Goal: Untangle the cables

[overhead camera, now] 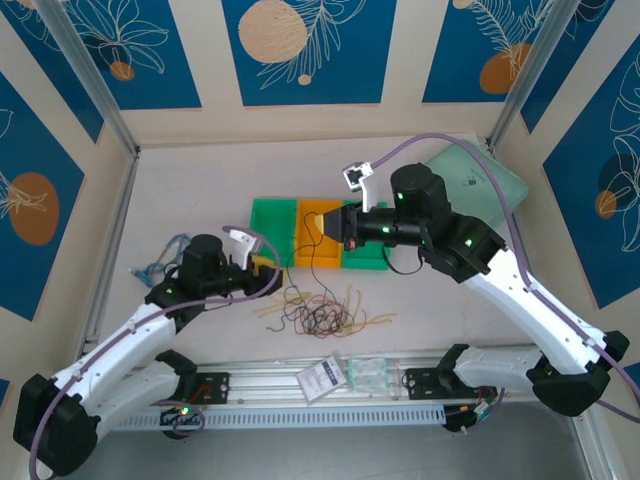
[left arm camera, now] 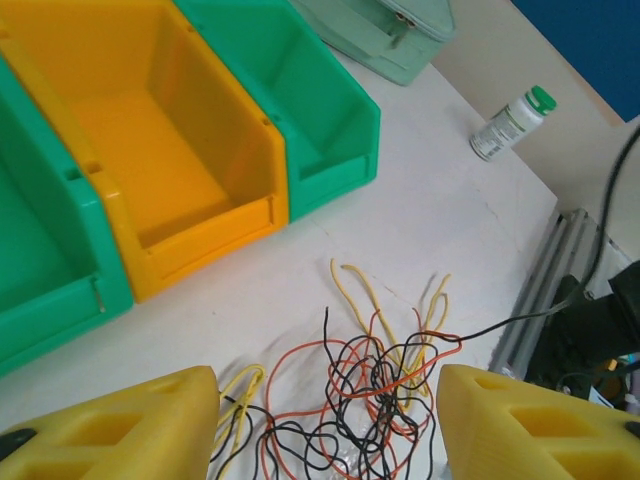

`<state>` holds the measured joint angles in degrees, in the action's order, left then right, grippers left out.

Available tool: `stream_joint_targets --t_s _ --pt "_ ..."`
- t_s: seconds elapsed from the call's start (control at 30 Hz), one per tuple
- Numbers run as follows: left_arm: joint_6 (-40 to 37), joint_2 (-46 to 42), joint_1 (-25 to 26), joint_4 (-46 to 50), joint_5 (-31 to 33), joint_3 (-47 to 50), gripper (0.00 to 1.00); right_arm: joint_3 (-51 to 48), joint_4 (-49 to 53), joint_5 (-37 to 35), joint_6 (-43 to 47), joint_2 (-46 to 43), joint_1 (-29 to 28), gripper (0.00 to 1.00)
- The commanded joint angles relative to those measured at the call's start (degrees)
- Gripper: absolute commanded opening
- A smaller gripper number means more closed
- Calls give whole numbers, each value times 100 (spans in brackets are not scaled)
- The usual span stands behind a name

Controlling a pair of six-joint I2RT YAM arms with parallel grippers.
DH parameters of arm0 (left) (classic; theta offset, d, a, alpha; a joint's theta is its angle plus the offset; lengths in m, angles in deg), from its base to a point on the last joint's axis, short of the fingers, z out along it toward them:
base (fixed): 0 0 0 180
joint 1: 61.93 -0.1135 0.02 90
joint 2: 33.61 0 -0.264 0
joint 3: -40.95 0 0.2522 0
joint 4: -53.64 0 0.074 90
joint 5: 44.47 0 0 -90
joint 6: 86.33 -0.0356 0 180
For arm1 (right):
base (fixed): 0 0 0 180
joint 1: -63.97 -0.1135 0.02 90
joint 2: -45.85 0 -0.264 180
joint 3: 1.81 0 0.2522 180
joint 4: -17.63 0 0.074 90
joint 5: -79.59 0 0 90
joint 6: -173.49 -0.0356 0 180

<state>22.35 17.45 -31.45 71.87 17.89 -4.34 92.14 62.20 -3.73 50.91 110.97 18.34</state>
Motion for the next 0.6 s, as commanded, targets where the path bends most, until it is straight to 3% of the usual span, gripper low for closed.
stream_joint_targets --t_s 0.0,0.3,0.57 --pt "123 55 142 -271 -199 35 60 277 -128 191 79 -155 25 0" --pt "185 397 563 -450 -32 119 60 939 -96 299 250 -195 35 0" --pt "265 1125 1150 -1009 4 62 60 824 -288 161 143 -306 76 0"
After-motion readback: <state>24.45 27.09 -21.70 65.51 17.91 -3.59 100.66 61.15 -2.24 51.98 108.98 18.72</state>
